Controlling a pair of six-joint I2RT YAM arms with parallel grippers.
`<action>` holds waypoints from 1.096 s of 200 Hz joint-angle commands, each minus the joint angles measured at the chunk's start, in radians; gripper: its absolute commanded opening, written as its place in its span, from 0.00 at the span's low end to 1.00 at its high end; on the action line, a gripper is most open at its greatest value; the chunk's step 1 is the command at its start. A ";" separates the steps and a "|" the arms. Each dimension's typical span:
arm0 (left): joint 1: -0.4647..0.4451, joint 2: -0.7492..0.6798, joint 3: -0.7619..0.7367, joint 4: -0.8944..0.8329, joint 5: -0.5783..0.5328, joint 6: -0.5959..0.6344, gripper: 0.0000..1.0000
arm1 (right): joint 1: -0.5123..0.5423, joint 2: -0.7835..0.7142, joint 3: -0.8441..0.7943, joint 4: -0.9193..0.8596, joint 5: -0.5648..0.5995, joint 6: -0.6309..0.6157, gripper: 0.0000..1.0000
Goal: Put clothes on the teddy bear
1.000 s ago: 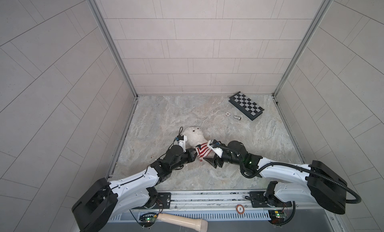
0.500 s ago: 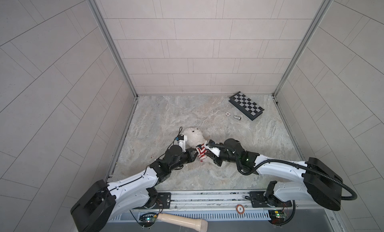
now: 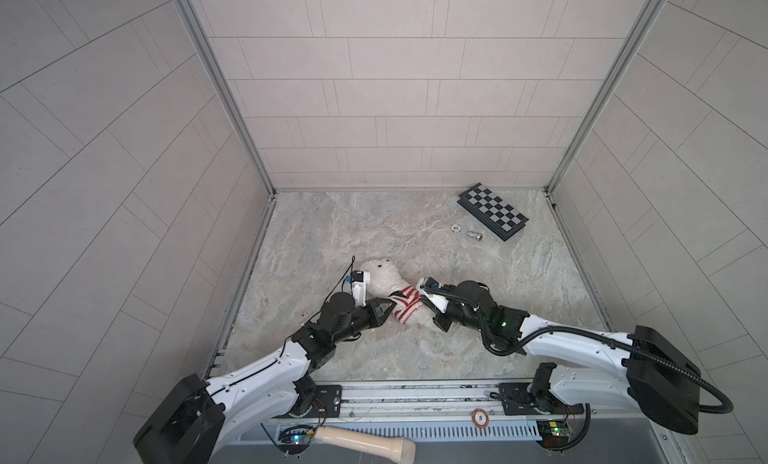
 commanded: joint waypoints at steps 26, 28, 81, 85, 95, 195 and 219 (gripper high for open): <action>0.047 -0.034 -0.054 0.118 0.161 0.039 0.00 | -0.022 0.017 0.018 -0.100 0.169 0.034 0.00; 0.050 -0.035 -0.057 0.125 0.167 0.037 0.00 | -0.022 0.020 0.022 -0.102 0.171 0.034 0.00; 0.083 -0.068 -0.059 0.140 0.332 0.027 0.00 | -0.032 0.090 0.084 -0.186 0.272 0.056 0.00; 0.083 -0.073 -0.054 0.116 0.339 0.041 0.00 | -0.031 0.090 0.083 -0.185 0.277 0.056 0.00; 0.083 -0.079 -0.037 0.053 0.370 0.082 0.00 | -0.031 0.088 0.083 -0.182 0.285 0.056 0.00; 0.083 0.053 0.128 -0.274 0.312 0.309 0.18 | -0.006 -0.071 -0.084 0.031 0.023 0.006 0.07; 0.083 0.043 0.131 -0.273 0.266 0.293 0.43 | 0.025 -0.066 -0.089 0.048 -0.001 0.021 0.10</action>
